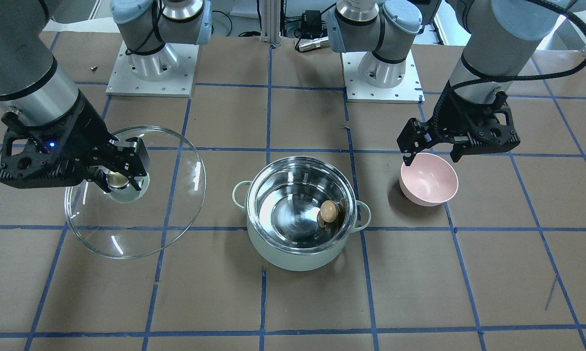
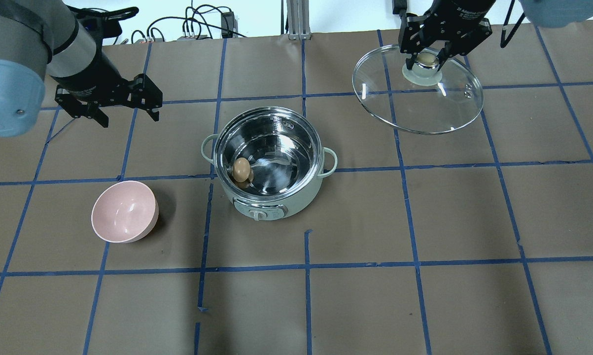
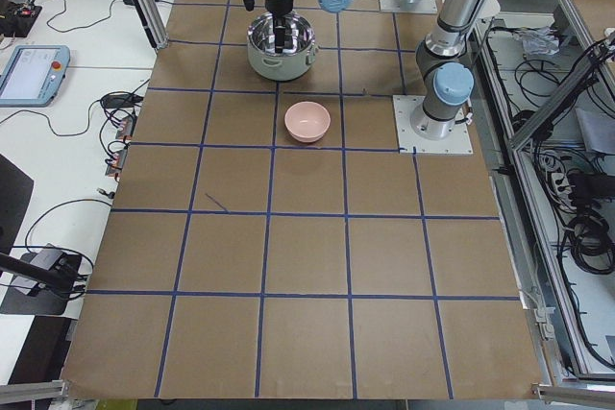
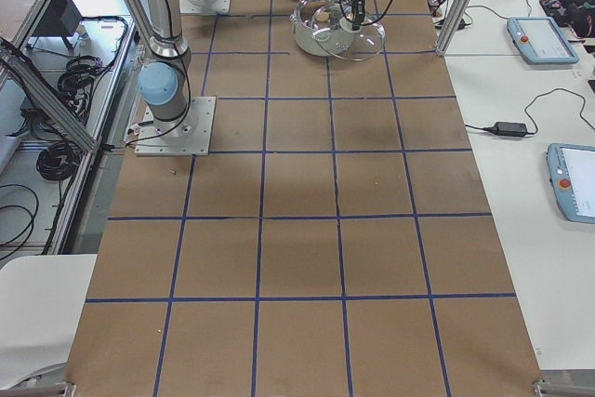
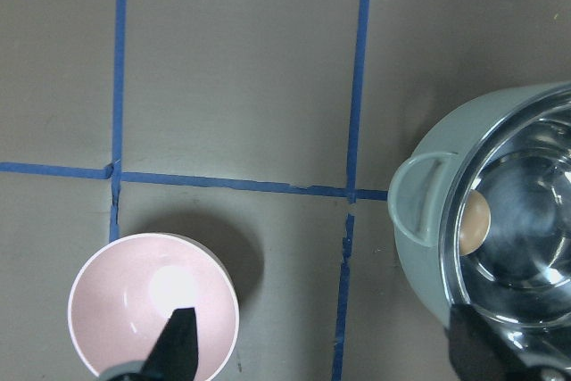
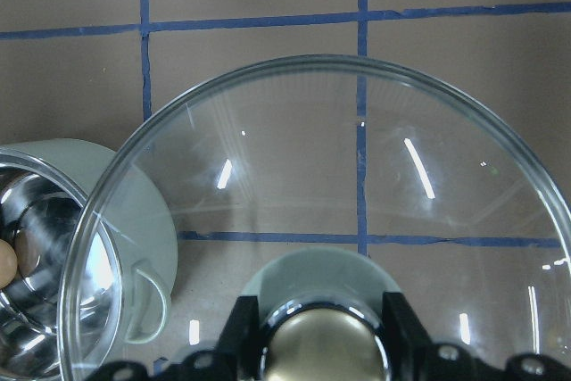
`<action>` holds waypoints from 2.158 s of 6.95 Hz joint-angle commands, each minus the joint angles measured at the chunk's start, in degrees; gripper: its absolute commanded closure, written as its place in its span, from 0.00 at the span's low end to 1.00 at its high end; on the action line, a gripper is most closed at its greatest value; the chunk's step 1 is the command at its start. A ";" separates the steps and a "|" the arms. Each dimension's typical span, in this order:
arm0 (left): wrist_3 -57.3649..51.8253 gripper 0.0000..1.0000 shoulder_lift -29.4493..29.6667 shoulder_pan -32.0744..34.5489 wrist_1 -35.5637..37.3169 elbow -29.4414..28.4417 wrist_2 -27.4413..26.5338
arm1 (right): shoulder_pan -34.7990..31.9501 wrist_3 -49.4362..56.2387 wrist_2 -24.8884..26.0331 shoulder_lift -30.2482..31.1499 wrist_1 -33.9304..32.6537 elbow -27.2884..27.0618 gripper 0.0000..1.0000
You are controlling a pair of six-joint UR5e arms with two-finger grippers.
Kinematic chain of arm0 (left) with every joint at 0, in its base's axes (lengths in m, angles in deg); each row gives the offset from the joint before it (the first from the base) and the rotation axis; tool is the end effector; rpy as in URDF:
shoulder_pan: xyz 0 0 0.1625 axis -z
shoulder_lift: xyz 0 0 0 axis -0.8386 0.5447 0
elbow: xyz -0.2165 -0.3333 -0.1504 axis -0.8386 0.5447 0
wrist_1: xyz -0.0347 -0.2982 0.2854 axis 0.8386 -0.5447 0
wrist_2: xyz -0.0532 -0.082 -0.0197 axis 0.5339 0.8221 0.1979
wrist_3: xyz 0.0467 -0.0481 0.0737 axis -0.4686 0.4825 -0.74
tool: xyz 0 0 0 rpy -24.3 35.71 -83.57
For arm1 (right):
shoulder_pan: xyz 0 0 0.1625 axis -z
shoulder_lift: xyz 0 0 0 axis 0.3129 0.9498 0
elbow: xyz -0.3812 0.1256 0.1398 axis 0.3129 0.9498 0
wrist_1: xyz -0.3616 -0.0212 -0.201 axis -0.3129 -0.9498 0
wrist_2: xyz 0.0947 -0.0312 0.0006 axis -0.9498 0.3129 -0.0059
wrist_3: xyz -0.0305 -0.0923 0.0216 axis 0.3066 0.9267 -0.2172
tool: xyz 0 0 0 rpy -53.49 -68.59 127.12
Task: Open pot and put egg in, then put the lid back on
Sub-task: 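Carry the glass lid back over the pot with the right gripper and lower it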
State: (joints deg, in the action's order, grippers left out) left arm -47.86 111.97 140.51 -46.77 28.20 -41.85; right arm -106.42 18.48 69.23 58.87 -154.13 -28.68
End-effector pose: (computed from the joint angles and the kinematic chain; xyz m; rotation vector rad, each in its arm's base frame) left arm -0.0739 -0.5174 0.4489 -0.1514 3.1154 -0.1203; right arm 0.1289 -0.5908 0.4826 0.0051 2.9980 -0.1101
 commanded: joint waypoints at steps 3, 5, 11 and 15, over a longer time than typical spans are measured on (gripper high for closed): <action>-0.10 0.00 -0.27 -0.28 -1.06 -0.88 -0.46 | -2.93 -6.11 0.14 -0.12 -0.65 0.31 0.77; -0.10 0.00 -0.27 -0.28 -0.97 -0.88 -0.46 | -10.23 -11.59 3.37 -2.83 -4.86 1.18 0.77; -0.10 0.00 -0.18 -0.36 -0.88 -0.88 -0.37 | -25.10 -21.89 3.57 -14.00 -18.32 2.77 0.77; -0.88 0.00 -0.36 -2.20 -1.40 -1.05 -0.37 | -30.47 -27.35 7.70 -16.13 -17.76 2.86 0.77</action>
State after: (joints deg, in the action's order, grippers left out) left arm -48.16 111.67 139.20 -47.89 27.27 -42.27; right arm -136.33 -8.58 76.10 41.75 -176.29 -25.88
